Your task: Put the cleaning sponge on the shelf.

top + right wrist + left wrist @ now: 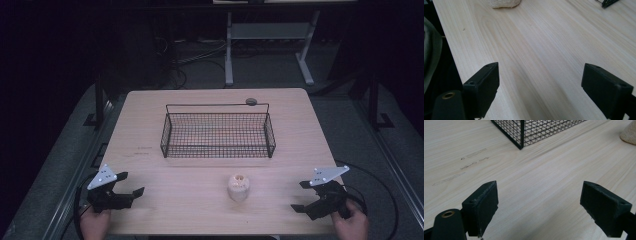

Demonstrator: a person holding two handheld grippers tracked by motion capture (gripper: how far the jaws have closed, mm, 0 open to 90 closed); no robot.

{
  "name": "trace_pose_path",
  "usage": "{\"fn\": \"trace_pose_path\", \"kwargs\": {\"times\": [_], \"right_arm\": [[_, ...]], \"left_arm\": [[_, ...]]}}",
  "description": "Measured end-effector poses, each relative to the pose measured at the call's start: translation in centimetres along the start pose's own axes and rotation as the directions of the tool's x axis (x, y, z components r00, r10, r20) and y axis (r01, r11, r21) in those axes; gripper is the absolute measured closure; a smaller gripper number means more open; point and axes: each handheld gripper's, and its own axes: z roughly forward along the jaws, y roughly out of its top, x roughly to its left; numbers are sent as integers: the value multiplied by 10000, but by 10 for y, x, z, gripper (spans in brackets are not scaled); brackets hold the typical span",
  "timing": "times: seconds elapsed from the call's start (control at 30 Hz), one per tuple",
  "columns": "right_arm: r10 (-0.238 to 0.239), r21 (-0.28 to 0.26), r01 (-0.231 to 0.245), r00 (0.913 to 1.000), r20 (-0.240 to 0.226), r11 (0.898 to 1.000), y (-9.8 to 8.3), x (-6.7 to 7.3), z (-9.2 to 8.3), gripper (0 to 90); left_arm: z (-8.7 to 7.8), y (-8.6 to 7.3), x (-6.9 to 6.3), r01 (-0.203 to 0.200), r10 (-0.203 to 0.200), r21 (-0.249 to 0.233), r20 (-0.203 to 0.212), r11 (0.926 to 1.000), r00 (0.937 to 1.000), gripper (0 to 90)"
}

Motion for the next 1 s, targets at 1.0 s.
{"fn": "trace_pose_path", "kwargs": {"times": [1.0], "right_arm": [[13,-174,-13,10000,6,9998,23,14,6,146]], "left_arm": [[-1,0,-1,-8,8,-18,-14,10000,10000,137]]}}
